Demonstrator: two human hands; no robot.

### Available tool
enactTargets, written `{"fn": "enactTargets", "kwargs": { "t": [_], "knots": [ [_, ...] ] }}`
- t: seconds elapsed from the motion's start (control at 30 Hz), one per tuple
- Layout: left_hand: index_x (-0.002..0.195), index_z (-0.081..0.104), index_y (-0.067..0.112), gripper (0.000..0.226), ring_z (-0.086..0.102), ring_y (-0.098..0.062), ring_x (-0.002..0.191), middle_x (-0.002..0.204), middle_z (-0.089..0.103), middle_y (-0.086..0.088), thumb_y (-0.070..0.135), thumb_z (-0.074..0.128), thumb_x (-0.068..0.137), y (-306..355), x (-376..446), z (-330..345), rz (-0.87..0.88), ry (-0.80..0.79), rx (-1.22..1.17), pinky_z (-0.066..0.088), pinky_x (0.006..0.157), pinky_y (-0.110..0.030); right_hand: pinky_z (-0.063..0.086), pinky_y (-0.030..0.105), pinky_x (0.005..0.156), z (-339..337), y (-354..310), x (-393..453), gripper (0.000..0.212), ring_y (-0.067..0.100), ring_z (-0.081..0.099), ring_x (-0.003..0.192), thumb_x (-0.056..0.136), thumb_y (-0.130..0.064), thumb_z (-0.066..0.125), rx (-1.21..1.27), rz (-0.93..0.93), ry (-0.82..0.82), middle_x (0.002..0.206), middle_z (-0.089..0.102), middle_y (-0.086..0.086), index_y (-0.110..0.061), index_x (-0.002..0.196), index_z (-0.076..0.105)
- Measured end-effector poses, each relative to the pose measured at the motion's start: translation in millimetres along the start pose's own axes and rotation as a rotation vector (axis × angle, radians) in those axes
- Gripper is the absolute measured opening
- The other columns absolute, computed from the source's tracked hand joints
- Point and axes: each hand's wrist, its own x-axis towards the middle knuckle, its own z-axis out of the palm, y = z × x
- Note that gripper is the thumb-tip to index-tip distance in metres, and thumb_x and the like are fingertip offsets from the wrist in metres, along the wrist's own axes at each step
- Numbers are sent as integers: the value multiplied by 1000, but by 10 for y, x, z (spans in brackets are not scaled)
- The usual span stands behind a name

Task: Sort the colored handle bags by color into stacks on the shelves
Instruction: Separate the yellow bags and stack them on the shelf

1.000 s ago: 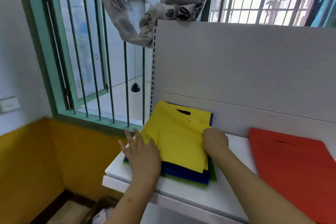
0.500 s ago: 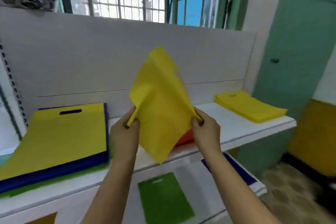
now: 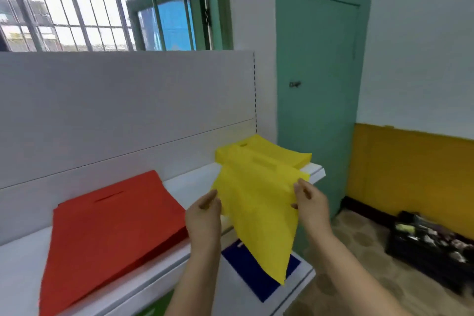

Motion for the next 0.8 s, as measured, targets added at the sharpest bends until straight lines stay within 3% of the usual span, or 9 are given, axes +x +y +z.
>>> {"fn": "enactTargets", "kwargs": {
  "t": [0.07,0.13,0.2,0.3,0.4,0.5,0.63,0.7,0.8],
  "knots": [
    [130,61,15,45,57,-2,70,100,66,-1,-3,54,90,-37,108,350,48,24,1,46,61,-8,53,37,87,-114,78,318,41,9,62,88,99,-21,54,-19,0,-1,125,59,4,-14,140,51],
    [140,51,22,57,50,-8,60,88,57,-1,-4,53,89,-61,249,631,44,57,-7,43,51,-12,49,33,85,-171,100,612,40,16,59,101,97,-20,58,-58,-30,4,120,61,5,-17,137,53],
    [141,47,24,58,54,-10,70,93,54,1,1,57,89,-101,442,808,32,91,-4,44,57,-16,44,29,83,-175,67,916,41,13,54,103,94,-24,62,-97,-71,-2,110,60,-1,-21,135,56],
    [126,60,19,37,62,-17,90,108,63,-5,8,61,91,-181,709,950,18,78,-10,54,77,-28,45,31,87,-80,22,1440,41,13,53,102,92,-28,65,-122,-139,-12,107,57,-6,-22,132,58],
    [94,70,8,14,65,-22,84,92,70,-6,17,61,91,-306,979,1045,-4,57,38,56,73,-36,45,32,84,153,45,2096,38,19,56,104,92,-27,65,-194,-177,-32,109,60,1,-20,129,60],
    [71,60,0,48,55,-21,65,70,61,-12,48,58,74,-363,1349,1072,30,-64,457,45,62,-36,48,36,87,446,68,2688,29,22,60,104,90,-21,64,-310,-219,-72,110,66,8,-19,119,66],
    [61,54,12,55,61,-23,71,63,58,-4,57,51,93,-338,1752,1155,-184,-398,1044,44,71,-27,43,31,72,758,-28,3194,18,17,58,86,87,-13,62,-375,-234,-143,85,60,-8,-23,100,70],
    [70,58,15,53,64,-22,84,70,59,1,62,47,93,-377,1910,1239,-191,-415,1175,45,75,-27,38,28,68,906,-37,3428,17,16,55,82,84,-11,62,-368,-244,-192,79,55,-13,-27,90,67],
    [117,54,12,56,58,-23,109,115,60,-6,61,52,90,-467,2090,1395,-154,-257,1169,45,82,-31,37,27,70,1123,43,3747,20,15,53,85,81,-9,64,-364,-271,-263,82,56,-10,-28,84,63]
  ]
}}
